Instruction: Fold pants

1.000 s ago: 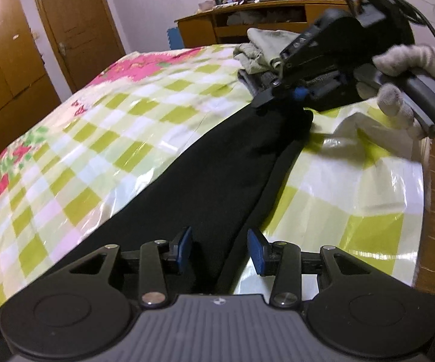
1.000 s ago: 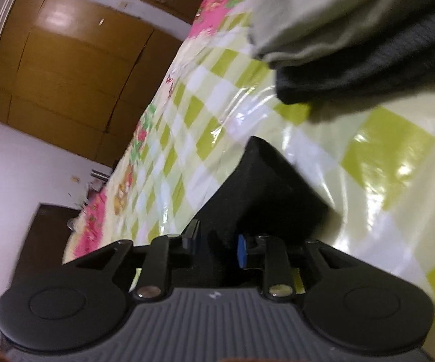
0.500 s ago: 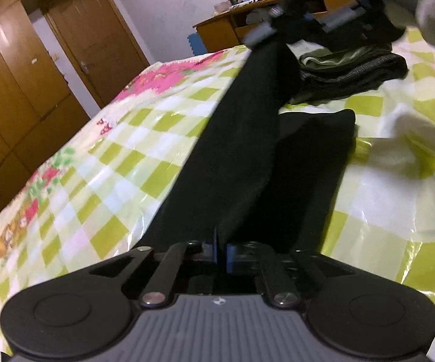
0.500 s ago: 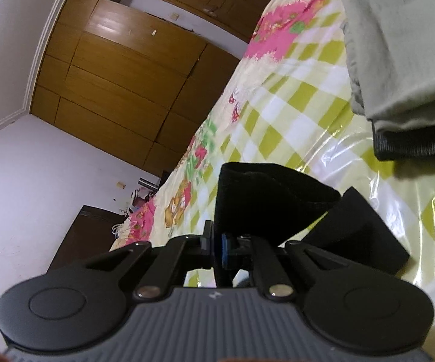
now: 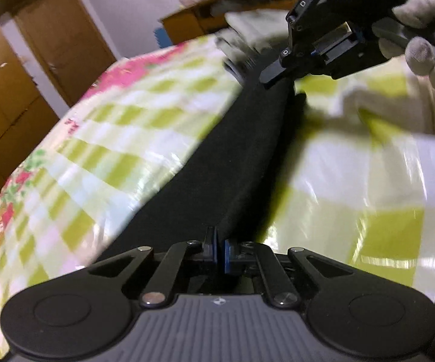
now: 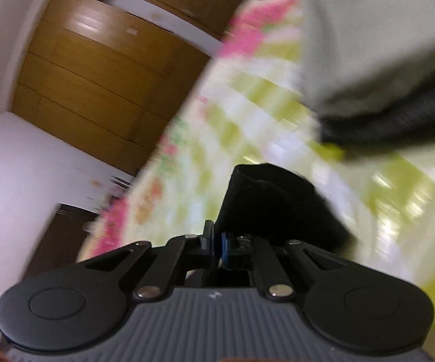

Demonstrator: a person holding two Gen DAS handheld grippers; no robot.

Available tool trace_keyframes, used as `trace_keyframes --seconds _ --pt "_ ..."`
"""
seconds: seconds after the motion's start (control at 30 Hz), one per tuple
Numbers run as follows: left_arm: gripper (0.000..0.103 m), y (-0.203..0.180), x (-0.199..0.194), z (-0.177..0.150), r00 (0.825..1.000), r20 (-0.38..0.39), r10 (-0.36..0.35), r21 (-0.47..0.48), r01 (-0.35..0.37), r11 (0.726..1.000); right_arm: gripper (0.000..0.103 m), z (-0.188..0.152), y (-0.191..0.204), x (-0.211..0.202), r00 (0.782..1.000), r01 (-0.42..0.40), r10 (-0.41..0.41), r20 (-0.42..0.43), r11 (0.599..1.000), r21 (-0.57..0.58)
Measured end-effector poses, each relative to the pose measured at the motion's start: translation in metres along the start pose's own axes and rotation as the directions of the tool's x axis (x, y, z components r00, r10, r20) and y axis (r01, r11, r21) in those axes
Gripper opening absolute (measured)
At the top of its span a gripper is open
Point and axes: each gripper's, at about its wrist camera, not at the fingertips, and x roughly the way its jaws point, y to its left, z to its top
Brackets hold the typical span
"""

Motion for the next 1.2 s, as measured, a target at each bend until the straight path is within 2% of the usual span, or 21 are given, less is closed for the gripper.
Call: trace_keyframes --seconds 0.13,0.2,0.3,0.37,0.43,0.5,0.6,0.67,0.7,0.77,0.83,0.9,0.97,1.07,1.1,1.2 --pt "0.02 0.003 -0.001 -0.001 1.0 -0.001 -0.009 -0.016 0.009 1.0 0.011 -0.011 -0.024 0.005 0.996 0.084 -0.082 -0.042 0.996 0.04" --pt "0.02 0.005 -0.001 0.0 1.0 0.0 -0.017 -0.032 0.017 0.999 0.011 -0.011 -0.029 0.003 0.997 0.074 -0.072 -0.041 0.995 0.063" --pt "0.021 0.007 -0.003 0.001 1.0 0.01 -0.012 -0.024 0.013 1.0 0.023 -0.01 -0.03 0.0 0.996 0.085 -0.082 -0.037 0.994 0.074" --pt "0.022 0.01 -0.006 0.002 1.0 0.017 -0.006 -0.025 0.006 1.0 0.023 -0.008 -0.029 0.001 0.996 0.087 -0.086 -0.022 0.993 0.076" --pt "0.022 0.015 -0.012 0.003 0.999 0.034 0.012 -0.03 -0.011 0.999 0.019 -0.003 -0.014 0.001 0.996 0.088 -0.088 -0.001 0.996 0.018" --pt "0.022 0.02 -0.021 0.005 0.998 0.055 0.037 -0.039 -0.035 0.999 0.013 0.007 0.01 0.004 0.999 0.042 -0.041 0.013 0.997 -0.063" --pt "0.022 0.027 -0.032 0.008 0.995 0.082 0.056 -0.061 -0.051 0.997 0.011 0.024 0.046 0.003 0.996 -0.069 0.077 0.049 0.988 -0.139" --pt "0.022 0.027 -0.032 0.007 0.996 0.086 0.04 -0.064 -0.034 0.997 0.007 0.028 0.063 -0.005 0.986 -0.131 0.148 0.08 0.973 -0.188" --pt "0.022 0.023 -0.03 0.006 0.996 0.081 0.022 -0.058 -0.017 0.998 0.007 0.027 0.065 -0.009 0.984 -0.134 0.153 0.091 0.972 -0.192" --pt "0.022 0.014 -0.025 0.002 0.998 0.066 -0.006 -0.038 0.008 0.999 0.007 0.021 0.053 -0.009 0.99 -0.098 0.112 0.085 0.983 -0.155" --pt "0.022 0.006 -0.019 -0.002 0.998 0.048 -0.045 -0.028 0.046 0.999 0.008 0.01 0.027 -0.008 0.997 -0.027 0.033 0.063 0.996 -0.088" --pt "0.022 0.0 -0.016 -0.004 0.998 0.042 -0.047 -0.006 0.048 0.999 0.008 0.001 0.002 -0.009 0.999 0.028 -0.027 0.035 0.999 -0.033" --pt "0.022 0.002 -0.016 -0.004 0.998 0.04 -0.054 -0.011 0.054 0.998 0.013 -0.006 -0.013 -0.007 0.997 0.071 -0.072 0.009 0.997 0.021" --pt "0.022 0.004 -0.016 -0.003 0.998 0.039 -0.057 -0.022 0.057 0.998 0.017 -0.006 -0.023 -0.007 0.998 0.062 -0.064 0.024 0.996 0.064" --pt "0.022 0.004 -0.015 -0.003 0.998 0.038 -0.055 -0.021 0.056 0.998 0.022 -0.004 -0.023 -0.006 0.998 0.055 -0.057 0.023 0.996 0.067" --pt "0.022 0.005 -0.015 -0.001 0.998 0.039 -0.049 -0.017 0.05 0.999 0.023 0.004 -0.019 0.008 0.998 0.053 -0.053 0.016 0.997 0.047"
